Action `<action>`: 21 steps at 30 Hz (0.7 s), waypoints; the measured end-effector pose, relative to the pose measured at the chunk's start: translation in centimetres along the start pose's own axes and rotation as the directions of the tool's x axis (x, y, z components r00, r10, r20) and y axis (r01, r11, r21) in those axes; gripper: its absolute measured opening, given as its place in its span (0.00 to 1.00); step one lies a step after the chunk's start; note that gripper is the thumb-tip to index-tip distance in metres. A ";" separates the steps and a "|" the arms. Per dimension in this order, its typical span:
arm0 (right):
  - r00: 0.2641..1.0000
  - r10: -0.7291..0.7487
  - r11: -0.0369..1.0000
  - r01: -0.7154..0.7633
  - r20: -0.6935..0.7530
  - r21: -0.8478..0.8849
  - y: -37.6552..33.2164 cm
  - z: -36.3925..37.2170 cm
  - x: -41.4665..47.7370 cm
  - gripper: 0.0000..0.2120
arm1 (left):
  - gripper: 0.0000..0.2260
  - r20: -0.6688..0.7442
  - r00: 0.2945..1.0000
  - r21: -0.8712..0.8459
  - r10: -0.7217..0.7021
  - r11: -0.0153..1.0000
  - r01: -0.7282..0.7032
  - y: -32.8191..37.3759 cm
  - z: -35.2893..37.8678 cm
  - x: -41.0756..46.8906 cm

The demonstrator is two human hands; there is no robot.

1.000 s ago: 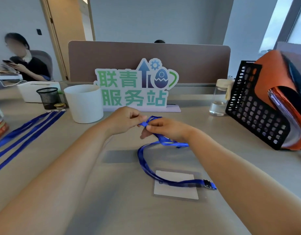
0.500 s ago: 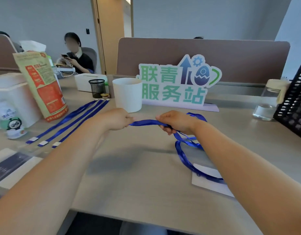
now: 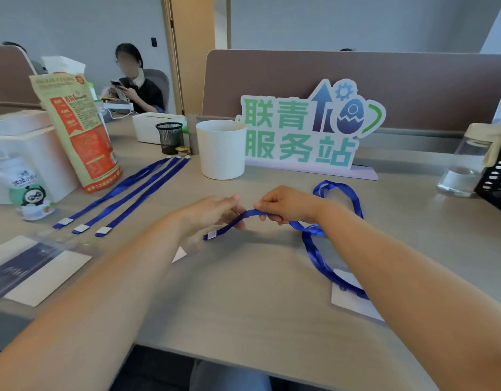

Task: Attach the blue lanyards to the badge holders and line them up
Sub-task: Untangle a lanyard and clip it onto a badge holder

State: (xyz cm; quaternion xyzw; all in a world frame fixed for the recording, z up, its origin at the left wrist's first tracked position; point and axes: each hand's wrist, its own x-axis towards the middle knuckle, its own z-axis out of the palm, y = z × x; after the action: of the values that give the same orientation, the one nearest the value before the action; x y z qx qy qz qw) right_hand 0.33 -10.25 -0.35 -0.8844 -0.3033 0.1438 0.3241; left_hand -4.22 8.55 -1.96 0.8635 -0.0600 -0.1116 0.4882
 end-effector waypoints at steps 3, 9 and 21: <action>1.000 0.010 1.000 -0.010 0.024 0.000 0.8 -0.7 -0.4 0.13 | 0.14 -0.037 0.997 -0.005 0.061 0.998 -0.062 0.0 0.3 0.7; 0.994 0.062 0.998 -0.064 0.090 0.020 2.3 -3.1 -2.0 0.08 | 0.15 -0.050 0.999 0.063 0.012 0.998 -0.009 -0.1 -0.6 1.2; 0.995 0.096 0.993 -0.096 0.010 0.075 3.9 -5.5 -4.3 0.11 | 0.09 -0.006 0.990 0.106 0.141 0.984 -0.140 2.0 0.6 3.1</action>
State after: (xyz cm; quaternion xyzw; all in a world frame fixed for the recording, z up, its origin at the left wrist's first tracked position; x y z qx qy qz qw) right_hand 1.27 -17.99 1.41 -0.8848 -0.2558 0.1735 0.3488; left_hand -1.42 6.32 -0.96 0.8824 -0.1232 -0.0679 0.4490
